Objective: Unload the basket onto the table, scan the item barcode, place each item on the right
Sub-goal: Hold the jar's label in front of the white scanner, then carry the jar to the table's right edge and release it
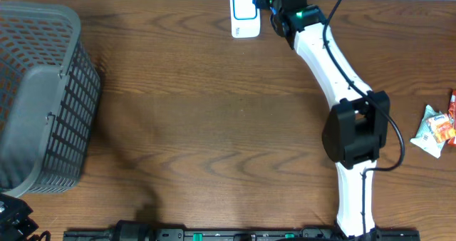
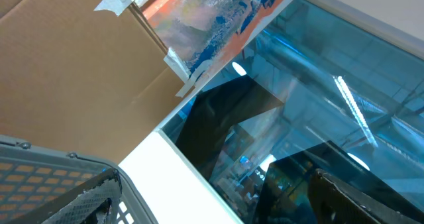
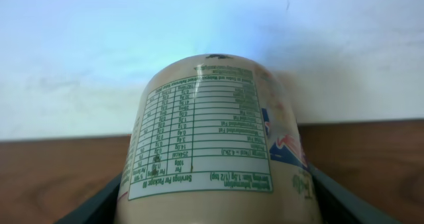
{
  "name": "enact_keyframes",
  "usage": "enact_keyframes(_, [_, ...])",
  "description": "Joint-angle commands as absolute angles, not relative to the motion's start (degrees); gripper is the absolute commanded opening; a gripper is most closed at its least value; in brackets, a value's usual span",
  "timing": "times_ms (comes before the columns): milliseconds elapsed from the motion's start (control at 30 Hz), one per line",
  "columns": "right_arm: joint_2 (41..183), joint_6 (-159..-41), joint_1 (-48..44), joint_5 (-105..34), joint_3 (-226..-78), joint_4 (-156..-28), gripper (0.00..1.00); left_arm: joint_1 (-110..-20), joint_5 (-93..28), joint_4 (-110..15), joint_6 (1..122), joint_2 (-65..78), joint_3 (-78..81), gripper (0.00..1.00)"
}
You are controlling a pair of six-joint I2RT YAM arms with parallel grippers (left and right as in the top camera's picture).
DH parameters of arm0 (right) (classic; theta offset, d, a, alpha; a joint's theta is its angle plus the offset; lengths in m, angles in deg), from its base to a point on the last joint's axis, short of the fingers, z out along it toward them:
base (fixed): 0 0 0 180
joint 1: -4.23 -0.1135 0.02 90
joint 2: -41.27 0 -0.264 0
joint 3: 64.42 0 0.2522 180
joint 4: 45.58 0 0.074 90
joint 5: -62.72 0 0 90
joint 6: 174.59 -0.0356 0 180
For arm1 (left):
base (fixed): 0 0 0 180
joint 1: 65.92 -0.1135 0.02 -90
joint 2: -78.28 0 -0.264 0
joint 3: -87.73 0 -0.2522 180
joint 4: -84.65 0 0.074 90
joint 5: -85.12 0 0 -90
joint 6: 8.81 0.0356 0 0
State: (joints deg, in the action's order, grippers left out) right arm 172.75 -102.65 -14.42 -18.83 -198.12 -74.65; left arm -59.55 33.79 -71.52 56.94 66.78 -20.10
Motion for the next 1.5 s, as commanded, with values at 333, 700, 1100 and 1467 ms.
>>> enact_keyframes(333, [181.9,-103.4,-17.6,-15.6,-199.2,-63.2,0.43,-59.9,33.0,-71.8,56.4,67.1,-20.9,0.9])
enact_keyframes(700, [184.1,-103.4,-18.7,-15.2,-199.2,-62.1,0.41,-59.9,33.0,-73.5,56.4,67.1,-23.0,0.9])
enact_keyframes(1100, [177.1,-103.0,-18.4,-15.6,-203.3,-77.0,0.37,-59.9,33.0,-74.4,56.5,67.1,-23.0,0.9])
enact_keyframes(1467, [157.5,-103.0,-14.2,-15.6,-203.4,-110.2,0.44,-59.9,33.0,-74.6,56.4,67.1,-23.0,0.9])
